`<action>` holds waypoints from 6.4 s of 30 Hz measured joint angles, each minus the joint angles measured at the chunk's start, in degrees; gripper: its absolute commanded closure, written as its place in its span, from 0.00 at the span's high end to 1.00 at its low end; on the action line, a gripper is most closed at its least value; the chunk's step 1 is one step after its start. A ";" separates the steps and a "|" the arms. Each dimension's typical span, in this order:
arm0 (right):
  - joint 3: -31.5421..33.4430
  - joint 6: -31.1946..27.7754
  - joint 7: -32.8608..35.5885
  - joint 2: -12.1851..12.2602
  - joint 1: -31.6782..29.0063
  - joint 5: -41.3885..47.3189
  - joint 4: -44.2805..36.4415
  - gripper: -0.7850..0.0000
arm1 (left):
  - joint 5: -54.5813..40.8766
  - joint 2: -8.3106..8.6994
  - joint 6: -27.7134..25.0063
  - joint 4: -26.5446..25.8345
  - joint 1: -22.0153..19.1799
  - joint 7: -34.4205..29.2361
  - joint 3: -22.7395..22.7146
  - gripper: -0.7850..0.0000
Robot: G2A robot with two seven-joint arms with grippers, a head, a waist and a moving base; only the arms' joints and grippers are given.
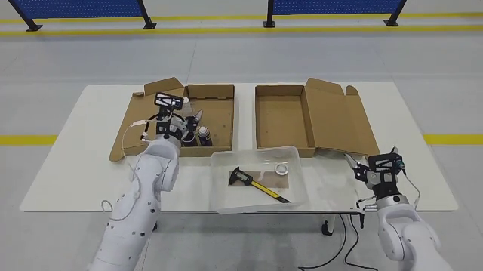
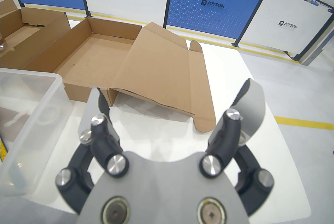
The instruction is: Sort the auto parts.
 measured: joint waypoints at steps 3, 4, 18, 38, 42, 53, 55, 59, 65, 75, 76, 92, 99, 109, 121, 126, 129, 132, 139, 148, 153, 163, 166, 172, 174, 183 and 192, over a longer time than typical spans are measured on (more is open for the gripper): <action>0.00 0.00 0.00 0.00 0.00 0.00 0.00 1.00 | 1.77 0.44 1.32 -4.44 3.64 -1.03 -2.90 1.00; 0.00 0.00 0.00 0.00 0.00 0.00 0.00 1.00 | 2.20 0.53 1.77 -5.56 4.64 -1.22 -3.69 1.00; 0.00 0.00 0.00 0.00 0.00 0.00 0.00 1.00 | 5.39 1.23 4.28 -14.48 15.76 -2.74 -12.03 1.00; -1.46 -9.87 1.76 0.30 2.48 -1.22 -5.07 1.00 | 5.58 1.13 4.86 -14.60 16.24 -3.00 -11.83 1.00; -3.74 -18.52 6.90 0.53 5.63 1.34 -8.78 1.00 | 5.58 1.13 4.86 -14.60 16.24 -3.00 -11.83 1.00; -15.71 -35.15 34.76 0.58 17.21 20.42 -9.51 1.00 | 5.58 1.13 4.86 -14.60 16.24 -3.01 -11.83 1.00; -18.28 -35.96 39.85 0.52 19.22 24.21 -8.26 1.00 | 5.58 1.13 4.86 -14.60 16.24 -3.01 -11.83 1.00; -21.82 -35.06 46.96 0.42 22.20 29.56 -5.40 1.00 | 5.58 1.13 4.86 -14.60 16.24 -3.01 -11.83 1.00; -25.51 -34.99 53.14 0.47 25.18 30.82 -1.09 1.00 | 5.58 1.13 4.87 -14.60 16.24 -3.01 -11.83 1.00; -28.05 -36.85 54.70 0.81 27.70 22.77 0.75 1.00 | 5.58 1.13 4.87 -14.60 16.24 -3.01 -11.83 1.00; -28.04 -36.85 54.71 0.81 27.69 22.81 0.75 1.00 | 5.58 1.13 4.87 -14.60 16.24 -3.01 -11.83 1.00; -29.23 -36.94 53.00 0.81 28.33 20.85 0.21 1.00 | 5.58 1.13 4.87 -14.60 16.24 -3.01 -11.83 1.00; -37.34 -25.78 65.35 -1.34 38.66 24.10 4.46 1.00 | 5.58 1.13 4.87 -14.60 16.24 -3.01 -11.83 1.00; -50.85 -15.22 76.05 -6.50 55.25 28.35 14.53 1.00 | 5.58 1.13 4.87 -14.60 16.24 -3.01 -11.83 1.00; -60.07 -15.38 70.76 -11.23 60.63 30.62 27.12 1.00 | 5.58 1.13 4.87 -14.60 16.24 -3.01 -11.83 1.00; -61.47 -15.28 66.04 -11.76 59.93 26.48 29.70 1.00 | 5.58 1.13 4.87 -14.60 16.24 -3.01 -11.83 1.00; -61.02 -16.05 64.30 -11.53 59.55 24.66 30.39 1.00 | 5.58 1.13 4.87 -14.60 16.24 -3.01 -11.83 1.00; -60.08 -17.38 62.77 -11.16 58.93 23.94 30.96 1.00 | 5.58 1.13 4.87 -14.60 16.24 -3.01 -11.83 1.00; -59.77 -22.28 61.63 -11.26 58.69 25.23 32.00 1.00 | 5.58 1.13 4.87 -14.60 16.24 -3.01 -11.83 1.00; -61.41 -24.85 60.45 -12.99 61.12 25.71 34.07 1.00 | 5.58 1.13 4.87 -14.60 16.24 -3.01 -11.83 1.00; -62.05 -25.43 60.53 -13.65 61.25 26.38 35.91 1.00 | 5.58 1.13 4.87 -14.60 16.24 -3.01 -11.83 1.00; -63.30 -25.56 59.91 -15.03 61.64 26.40 37.36 1.00 | 5.58 1.13 4.87 -14.60 16.24 -3.01 -11.83 1.00; -63.29 -25.41 59.95 -15.21 61.37 26.72 37.49 1.00 | 5.58 1.13 4.87 -14.60 16.24 -3.01 -11.83 1.00; -62.41 -24.61 60.62 -15.08 60.58 27.23 37.93 0.73 | 5.58 1.13 4.87 -14.60 16.24 -3.01 -11.83 1.00; -62.16 -24.46 60.82 -14.98 60.16 27.26 37.91 0.71 | 5.58 1.13 4.87 -14.60 16.24 -3.01 -11.83 1.00; -61.40 -23.91 61.67 -14.68 59.18 26.20 37.43 0.71 | 5.58 1.13 4.87 -14.60 16.24 -3.01 -11.83 1.00; -61.03 -24.30 62.10 -14.69 58.71 25.70 37.97 0.66 | 5.58 1.13 4.87 -14.60 16.24 -3.01 -11.83 1.00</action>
